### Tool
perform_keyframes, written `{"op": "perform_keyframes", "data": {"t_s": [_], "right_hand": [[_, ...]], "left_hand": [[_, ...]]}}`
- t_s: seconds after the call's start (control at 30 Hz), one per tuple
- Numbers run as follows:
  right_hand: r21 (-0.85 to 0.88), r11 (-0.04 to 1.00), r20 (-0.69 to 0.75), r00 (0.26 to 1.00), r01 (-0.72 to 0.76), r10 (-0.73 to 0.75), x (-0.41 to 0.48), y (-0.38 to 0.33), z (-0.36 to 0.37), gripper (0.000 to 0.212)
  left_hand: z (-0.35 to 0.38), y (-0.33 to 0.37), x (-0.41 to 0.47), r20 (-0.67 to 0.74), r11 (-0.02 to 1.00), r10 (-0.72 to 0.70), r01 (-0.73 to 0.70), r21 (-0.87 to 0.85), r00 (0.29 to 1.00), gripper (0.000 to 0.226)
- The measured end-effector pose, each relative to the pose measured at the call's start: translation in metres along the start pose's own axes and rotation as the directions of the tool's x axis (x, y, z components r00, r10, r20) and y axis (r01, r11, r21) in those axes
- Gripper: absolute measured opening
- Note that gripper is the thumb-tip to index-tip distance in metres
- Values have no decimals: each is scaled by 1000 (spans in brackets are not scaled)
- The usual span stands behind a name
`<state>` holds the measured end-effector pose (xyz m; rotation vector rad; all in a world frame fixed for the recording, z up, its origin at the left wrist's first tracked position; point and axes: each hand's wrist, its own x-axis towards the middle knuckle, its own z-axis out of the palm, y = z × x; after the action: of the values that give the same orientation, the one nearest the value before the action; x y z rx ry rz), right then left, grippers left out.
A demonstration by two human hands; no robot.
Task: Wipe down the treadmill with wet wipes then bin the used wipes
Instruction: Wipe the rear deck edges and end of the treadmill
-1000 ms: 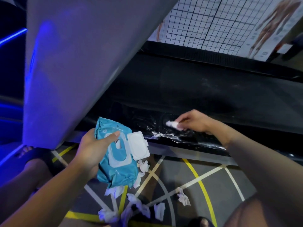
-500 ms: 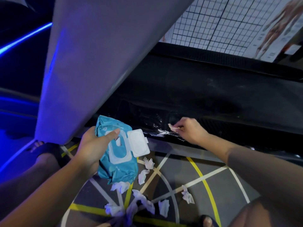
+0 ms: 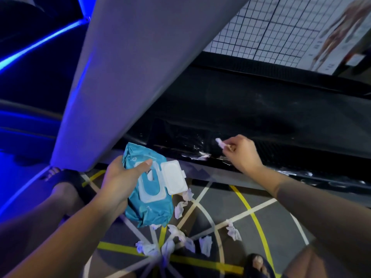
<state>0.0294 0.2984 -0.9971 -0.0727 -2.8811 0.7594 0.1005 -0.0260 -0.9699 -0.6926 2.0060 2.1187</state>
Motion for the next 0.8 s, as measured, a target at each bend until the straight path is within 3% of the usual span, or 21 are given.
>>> {"op": "perform_keyframes", "data": {"t_s": [0.1, 0.17, 0.63, 0.8], "right_hand": [[-39, 978, -41, 979, -203, 202, -1, 19, 3, 8], [-84, 968, 2, 971, -239, 240, -7, 23, 7, 7], [-28, 999, 30, 999, 19, -18, -26, -31, 67, 13], [-9, 995, 61, 993, 101, -100, -28, -36, 66, 15]], "left_hand": [[-1, 0, 0, 5, 1000, 0, 0, 0, 1000, 22], [-3, 1, 0, 11, 1000, 1, -1, -1, 1000, 23], [-29, -6, 6, -18, 1000, -18, 19, 10, 1000, 21], [-24, -5, 8, -44, 1000, -22, 22, 14, 999, 31]]}}
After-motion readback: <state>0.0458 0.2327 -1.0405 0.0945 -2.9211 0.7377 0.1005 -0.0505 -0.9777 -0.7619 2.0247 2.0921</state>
